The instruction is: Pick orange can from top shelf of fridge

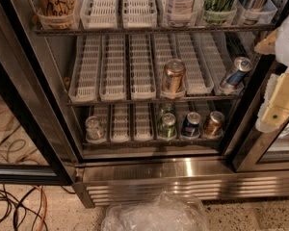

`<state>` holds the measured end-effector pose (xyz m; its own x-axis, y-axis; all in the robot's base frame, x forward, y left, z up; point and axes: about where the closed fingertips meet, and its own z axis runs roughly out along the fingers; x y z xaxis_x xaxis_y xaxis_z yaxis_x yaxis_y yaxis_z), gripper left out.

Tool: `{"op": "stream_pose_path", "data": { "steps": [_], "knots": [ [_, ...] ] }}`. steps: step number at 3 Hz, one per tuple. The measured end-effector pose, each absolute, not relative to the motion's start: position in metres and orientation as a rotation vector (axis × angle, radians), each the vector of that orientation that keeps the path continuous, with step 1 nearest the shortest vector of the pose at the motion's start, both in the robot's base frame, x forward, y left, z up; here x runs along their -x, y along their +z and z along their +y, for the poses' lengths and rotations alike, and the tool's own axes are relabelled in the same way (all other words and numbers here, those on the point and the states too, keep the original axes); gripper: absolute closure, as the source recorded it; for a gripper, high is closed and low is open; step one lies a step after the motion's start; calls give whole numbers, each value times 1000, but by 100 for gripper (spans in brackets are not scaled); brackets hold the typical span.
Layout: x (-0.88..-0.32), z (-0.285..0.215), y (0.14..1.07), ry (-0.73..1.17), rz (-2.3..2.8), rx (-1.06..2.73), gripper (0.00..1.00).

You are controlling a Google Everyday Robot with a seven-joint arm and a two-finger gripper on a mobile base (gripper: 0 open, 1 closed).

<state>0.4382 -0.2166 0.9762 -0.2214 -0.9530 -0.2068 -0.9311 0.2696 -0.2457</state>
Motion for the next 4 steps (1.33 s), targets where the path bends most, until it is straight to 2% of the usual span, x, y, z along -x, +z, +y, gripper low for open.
{"op": "stream_pose_path", "data": {
  "steps": [4],
  "knots": [
    [-456,-186,990,-42,2080,1563,0]
  ]
}}
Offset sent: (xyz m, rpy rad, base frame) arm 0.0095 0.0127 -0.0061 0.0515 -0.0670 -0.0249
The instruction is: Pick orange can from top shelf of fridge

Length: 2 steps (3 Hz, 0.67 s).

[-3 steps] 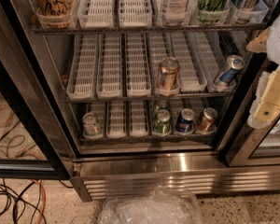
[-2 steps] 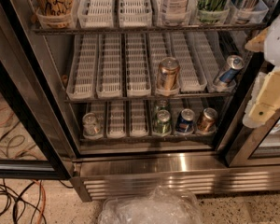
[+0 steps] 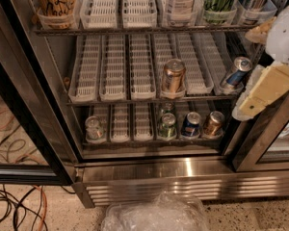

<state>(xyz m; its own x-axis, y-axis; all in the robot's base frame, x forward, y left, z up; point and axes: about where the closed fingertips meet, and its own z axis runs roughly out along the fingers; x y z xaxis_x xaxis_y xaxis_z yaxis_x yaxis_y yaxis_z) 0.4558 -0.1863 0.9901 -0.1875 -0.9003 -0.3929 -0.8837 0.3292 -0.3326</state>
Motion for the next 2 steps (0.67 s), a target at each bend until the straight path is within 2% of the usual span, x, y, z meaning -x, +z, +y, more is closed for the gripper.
{"op": "stream_pose_path", "data": {
  "steps": [2],
  "knots": [
    [-466,-170,1000,0,1971,1471,0]
  ]
}}
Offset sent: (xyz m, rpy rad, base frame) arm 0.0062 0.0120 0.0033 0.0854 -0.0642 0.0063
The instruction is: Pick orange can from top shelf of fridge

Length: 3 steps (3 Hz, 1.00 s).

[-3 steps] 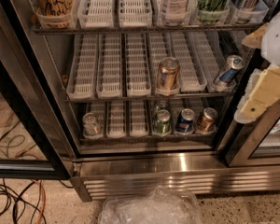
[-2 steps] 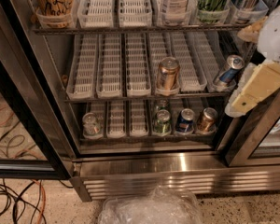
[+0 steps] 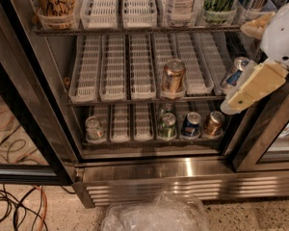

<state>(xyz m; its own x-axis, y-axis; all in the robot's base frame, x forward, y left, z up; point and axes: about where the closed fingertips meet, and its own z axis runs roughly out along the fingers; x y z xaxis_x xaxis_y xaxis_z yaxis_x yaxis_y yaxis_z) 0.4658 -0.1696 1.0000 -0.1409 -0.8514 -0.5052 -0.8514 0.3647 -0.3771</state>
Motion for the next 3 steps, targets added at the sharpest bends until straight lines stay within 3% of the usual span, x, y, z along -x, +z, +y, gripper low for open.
{"op": "stream_pose_path", "data": {
  "steps": [3],
  "knots": [
    [-470,-119,1017,138,1863,1336,0]
  ]
}}
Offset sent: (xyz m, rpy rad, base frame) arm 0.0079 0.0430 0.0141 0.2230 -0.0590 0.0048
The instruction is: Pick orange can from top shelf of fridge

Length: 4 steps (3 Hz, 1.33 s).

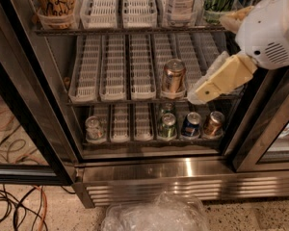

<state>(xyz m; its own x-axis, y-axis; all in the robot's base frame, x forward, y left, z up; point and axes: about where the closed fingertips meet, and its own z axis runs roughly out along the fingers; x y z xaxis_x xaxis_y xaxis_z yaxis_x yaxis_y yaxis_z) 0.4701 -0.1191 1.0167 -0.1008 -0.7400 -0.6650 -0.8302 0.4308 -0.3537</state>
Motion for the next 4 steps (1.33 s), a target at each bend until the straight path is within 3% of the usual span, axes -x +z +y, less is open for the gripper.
{"op": "stream_pose_path", "data": {
  "steps": [3,4],
  "knots": [
    [-493,-25,1008,361,1731,1125,0],
    [-493,-25,1008,360,1731,1125,0]
  ]
}}
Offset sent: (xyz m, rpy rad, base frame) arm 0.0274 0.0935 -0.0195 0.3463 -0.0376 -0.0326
